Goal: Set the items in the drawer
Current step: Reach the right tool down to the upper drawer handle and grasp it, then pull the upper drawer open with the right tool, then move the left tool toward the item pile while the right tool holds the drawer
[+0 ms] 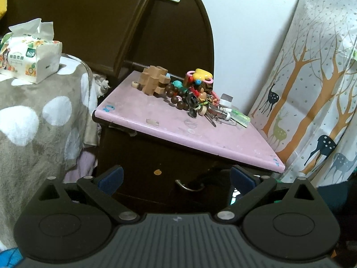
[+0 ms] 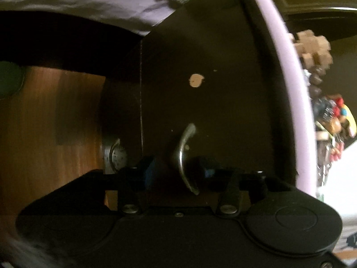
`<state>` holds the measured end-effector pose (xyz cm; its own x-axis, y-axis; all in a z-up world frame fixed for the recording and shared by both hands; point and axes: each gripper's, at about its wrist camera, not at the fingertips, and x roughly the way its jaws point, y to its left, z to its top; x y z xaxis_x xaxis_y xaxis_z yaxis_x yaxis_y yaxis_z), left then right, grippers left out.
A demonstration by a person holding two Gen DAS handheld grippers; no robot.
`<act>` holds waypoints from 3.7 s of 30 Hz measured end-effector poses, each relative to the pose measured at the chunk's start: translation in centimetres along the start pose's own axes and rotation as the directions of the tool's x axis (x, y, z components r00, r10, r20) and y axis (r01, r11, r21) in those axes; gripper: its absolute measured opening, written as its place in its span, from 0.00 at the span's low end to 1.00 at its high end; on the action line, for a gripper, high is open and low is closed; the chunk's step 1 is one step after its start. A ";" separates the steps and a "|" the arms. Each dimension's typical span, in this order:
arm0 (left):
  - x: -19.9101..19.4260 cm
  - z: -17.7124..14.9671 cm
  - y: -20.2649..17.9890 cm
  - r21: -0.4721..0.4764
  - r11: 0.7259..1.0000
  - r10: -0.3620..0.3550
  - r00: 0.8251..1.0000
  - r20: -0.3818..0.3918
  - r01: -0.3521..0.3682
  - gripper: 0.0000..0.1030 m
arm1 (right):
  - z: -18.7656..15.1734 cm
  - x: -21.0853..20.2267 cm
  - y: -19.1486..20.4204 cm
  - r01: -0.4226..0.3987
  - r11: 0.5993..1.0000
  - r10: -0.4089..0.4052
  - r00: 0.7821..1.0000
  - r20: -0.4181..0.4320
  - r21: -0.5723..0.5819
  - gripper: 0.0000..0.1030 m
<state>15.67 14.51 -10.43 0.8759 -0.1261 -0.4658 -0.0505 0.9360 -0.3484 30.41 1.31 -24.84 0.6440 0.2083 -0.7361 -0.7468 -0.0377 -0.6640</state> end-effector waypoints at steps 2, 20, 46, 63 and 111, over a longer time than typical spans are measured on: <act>0.0 0.0 0.1 0.001 1.000 0.001 1.000 -0.005 -0.001 0.99 | 0.3 0.7 0.3 -0.018 0.999 0.017 1.000 -0.014 -0.034 0.22; -0.7 0.1 -0.1 0.021 1.000 0.007 1.000 0.006 -0.007 0.99 | 0.4 -2.5 1.8 -0.073 0.997 0.073 0.997 -0.028 -0.002 0.20; -1.7 -0.2 -1.0 0.058 0.998 0.001 1.000 0.019 -0.002 0.99 | 0.4 -10.7 9.2 -0.094 0.992 0.093 0.996 0.014 0.081 0.20; -1.6 -0.7 -2.0 0.094 0.996 0.005 1.000 0.004 -0.006 0.99 | 0.3 -14.3 13.5 -0.145 0.984 0.142 0.989 0.032 0.108 0.21; 6.7 2.8 -8.3 0.286 0.954 0.115 0.990 -0.078 -0.089 0.99 | -1.7 -15.0 15.5 -0.245 0.916 0.172 0.955 0.242 0.317 0.61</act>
<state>23.27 6.80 -8.40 0.8239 -0.0425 -0.5651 0.0113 0.9982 -0.0585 9.42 -4.06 -24.34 0.4468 0.4286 -0.7853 -0.8945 0.2245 -0.3865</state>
